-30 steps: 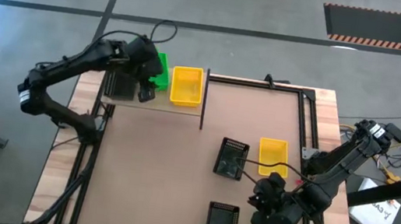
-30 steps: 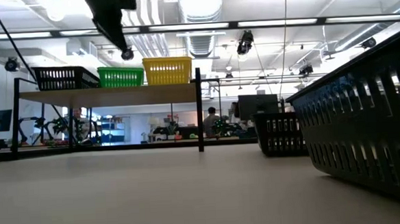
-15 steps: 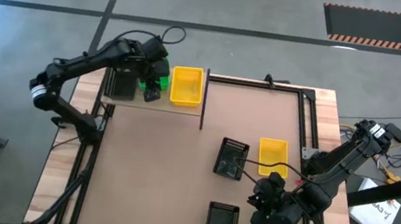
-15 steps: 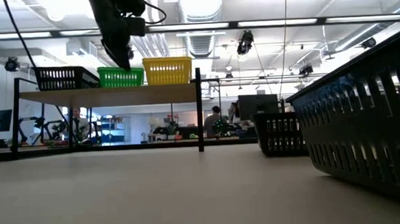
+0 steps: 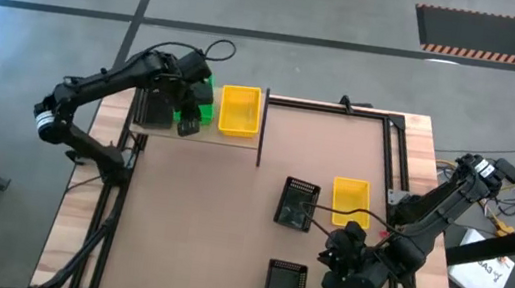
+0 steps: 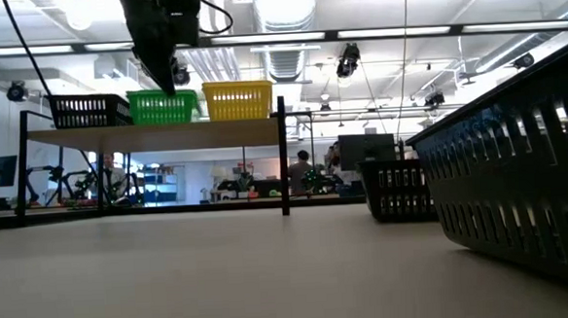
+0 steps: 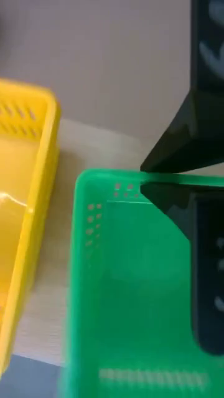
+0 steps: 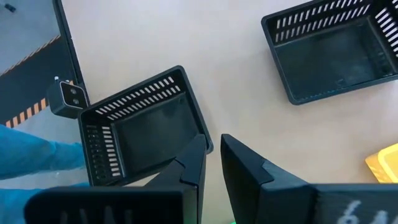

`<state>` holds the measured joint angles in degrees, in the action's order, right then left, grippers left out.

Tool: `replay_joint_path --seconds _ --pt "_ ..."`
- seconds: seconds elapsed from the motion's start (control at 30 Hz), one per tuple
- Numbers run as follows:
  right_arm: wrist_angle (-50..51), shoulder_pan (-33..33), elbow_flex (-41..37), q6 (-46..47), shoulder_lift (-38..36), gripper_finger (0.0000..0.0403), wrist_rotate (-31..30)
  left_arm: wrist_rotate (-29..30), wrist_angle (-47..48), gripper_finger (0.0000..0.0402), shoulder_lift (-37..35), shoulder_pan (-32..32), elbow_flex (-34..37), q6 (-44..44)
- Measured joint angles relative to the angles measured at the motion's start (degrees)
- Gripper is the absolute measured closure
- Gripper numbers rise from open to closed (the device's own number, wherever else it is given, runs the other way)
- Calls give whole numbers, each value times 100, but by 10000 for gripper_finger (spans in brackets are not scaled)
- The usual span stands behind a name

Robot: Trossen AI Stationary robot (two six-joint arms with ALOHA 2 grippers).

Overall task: Stack baskets on shelf by color
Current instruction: Adjust the green bins on the shelf

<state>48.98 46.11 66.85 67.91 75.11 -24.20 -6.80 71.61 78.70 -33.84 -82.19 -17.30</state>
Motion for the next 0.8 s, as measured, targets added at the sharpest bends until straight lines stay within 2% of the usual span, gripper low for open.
replay_joint_path --seconds 0.27,0.53,0.8 --pt "1 0 0 -45 0 360 -156 -73 8 390 -317 330 7 -99" --pt "1 -2 0 -122 0 360 -175 -83 -11 389 -262 473 121 -541" --pt "-4 0 0 -99 0 360 -178 -103 -77 388 -267 493 358 -595"
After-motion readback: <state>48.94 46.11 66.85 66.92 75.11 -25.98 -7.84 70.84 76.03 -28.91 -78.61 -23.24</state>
